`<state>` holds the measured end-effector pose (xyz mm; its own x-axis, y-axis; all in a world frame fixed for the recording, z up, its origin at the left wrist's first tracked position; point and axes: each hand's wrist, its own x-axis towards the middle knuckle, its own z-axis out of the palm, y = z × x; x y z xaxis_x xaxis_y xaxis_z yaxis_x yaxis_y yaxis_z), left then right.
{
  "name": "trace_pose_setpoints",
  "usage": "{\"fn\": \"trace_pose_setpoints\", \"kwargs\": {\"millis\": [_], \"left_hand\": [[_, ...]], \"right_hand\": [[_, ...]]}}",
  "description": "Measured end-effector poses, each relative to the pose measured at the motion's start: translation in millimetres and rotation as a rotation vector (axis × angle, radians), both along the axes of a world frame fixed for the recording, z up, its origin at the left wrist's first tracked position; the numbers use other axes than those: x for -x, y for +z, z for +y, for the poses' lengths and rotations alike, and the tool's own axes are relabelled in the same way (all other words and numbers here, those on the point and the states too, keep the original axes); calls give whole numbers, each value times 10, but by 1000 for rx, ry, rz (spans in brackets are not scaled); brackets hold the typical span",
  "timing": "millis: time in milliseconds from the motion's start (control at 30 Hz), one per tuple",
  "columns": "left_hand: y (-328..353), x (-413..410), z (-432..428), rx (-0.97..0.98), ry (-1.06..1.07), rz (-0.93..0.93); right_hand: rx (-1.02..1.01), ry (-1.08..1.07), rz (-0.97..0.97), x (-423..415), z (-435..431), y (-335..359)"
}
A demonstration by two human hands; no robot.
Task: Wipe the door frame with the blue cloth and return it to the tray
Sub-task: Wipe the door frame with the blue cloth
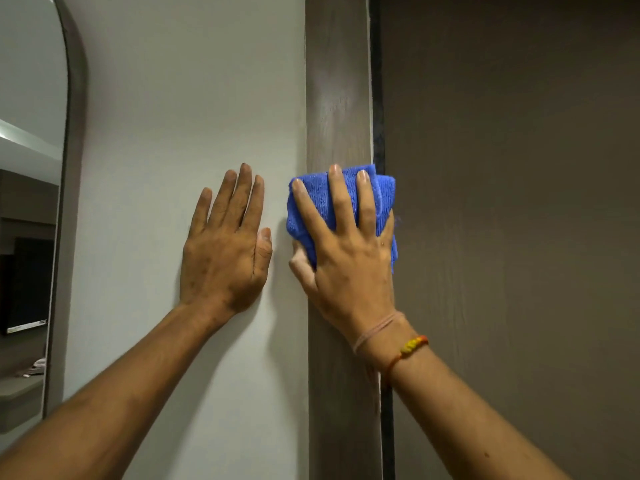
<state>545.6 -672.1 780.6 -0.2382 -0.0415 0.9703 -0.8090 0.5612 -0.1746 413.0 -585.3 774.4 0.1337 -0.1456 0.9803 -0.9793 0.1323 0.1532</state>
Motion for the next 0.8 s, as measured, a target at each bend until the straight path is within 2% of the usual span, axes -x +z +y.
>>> {"fn": "trace_pose_setpoints", "kwargs": {"millis": [133, 233, 333, 667, 733, 800], "left_hand": [[-2, -1, 3, -7, -5, 6], [4, 4, 1, -10, -7, 8], [8, 0, 3, -9, -3, 6], [3, -5, 56, -52, -32, 5], [13, 34, 185, -141, -124, 58], [-31, 111, 453, -275, -307, 193]], "right_hand": [[-17, -52, 52, 52, 19, 502], [9, -51, -7, 0, 7, 1041], [46, -46, -40, -52, -19, 1124], [-29, -49, -98, -108, 107, -382], [-52, -16, -97, -67, 196, -635], [-85, 51, -116, 1, 310, -855]]}}
